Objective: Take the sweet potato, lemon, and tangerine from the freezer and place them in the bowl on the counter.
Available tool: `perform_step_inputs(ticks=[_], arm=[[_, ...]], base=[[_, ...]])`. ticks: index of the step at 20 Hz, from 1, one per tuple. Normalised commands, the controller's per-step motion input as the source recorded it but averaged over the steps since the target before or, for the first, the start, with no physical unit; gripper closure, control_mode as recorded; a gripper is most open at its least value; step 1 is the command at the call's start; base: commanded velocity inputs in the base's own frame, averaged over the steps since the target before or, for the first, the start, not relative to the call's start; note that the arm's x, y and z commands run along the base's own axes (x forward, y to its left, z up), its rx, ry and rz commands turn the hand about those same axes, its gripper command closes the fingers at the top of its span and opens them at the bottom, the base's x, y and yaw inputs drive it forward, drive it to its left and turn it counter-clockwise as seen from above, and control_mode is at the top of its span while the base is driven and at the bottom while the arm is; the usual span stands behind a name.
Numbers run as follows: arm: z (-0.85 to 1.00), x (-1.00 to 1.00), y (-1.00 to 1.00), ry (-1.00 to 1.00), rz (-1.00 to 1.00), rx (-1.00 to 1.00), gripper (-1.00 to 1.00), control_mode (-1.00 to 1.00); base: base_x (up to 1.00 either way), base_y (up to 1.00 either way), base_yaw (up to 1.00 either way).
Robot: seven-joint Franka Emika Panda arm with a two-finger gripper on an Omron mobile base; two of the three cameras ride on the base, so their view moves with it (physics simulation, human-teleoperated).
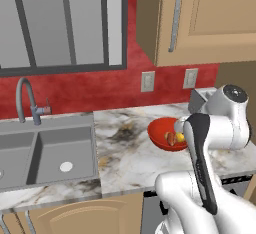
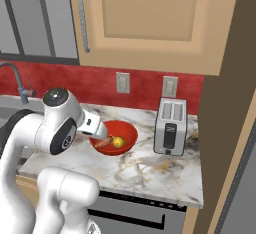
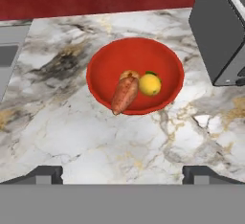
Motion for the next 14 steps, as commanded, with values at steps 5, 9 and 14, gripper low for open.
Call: perform_step_inputs(ticks=[5,9,14], arm=[[0.72,-0.52,0.26,0.0,0.01,0.0,-1.0,-1.0],[0.65,-0.39,0.13,0.0,0.0,0.0,-1.0,-1.0],[0.56,-0.38,0.0,0.0,0.0,0.0,-1.0,-1.0]], base=[[0.0,0.0,0.0],[0.0,0.0,0.0],[0.0,0.0,0.0]])
